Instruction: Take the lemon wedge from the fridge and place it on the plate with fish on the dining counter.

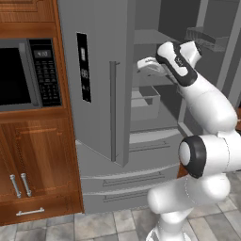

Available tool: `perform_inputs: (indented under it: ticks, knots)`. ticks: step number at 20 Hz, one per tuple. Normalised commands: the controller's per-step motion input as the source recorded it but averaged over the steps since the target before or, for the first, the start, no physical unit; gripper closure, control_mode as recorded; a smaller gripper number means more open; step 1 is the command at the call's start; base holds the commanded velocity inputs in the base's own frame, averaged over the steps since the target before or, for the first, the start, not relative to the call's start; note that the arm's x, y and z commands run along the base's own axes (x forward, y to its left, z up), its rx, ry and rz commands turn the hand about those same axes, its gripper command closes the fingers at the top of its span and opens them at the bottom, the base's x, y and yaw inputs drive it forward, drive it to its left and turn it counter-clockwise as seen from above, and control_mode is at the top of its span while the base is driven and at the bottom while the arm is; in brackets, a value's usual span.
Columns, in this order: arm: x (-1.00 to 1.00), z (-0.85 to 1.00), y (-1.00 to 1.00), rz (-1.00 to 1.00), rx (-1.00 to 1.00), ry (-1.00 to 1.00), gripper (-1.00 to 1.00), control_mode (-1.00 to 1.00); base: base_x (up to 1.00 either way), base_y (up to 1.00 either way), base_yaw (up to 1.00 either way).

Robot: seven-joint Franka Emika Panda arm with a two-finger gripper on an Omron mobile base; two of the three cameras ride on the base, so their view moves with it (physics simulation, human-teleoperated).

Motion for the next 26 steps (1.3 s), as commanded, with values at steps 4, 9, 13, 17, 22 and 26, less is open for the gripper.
perform_inputs:
  ticks: [4, 9, 13, 17, 22, 26]
  knots:
    - [0.0, 0.0, 0.11, 0.03, 0.0, 0.0, -1.0, -1.0, 0.0, 0.0, 0.0]
    - [0.15, 0.0, 0.11, 0.02, 0.0, 0.0, -1.0, -1.0, 0.0, 0.0, 0.0]
    - [0.28, -0.09, 0.05, 0.02, 0.0, 0.0, -1.0, -1.0, 0.0, 0.0, 0.0]
    - [0.38, -0.14, 0.0, 0.03, 0.0, 0.0, -1.0, -1.0, 0.0, 0.0, 0.0]
    - [0.36, -0.18, 0.0, 0.02, 0.0, 0.0, -1.0, -1.0, 0.0, 0.0, 0.0]
    - [0.33, -0.17, 0.02, 0.02, 0.0, 0.0, -1.0, -1.0, 0.0, 0.0, 0.0]
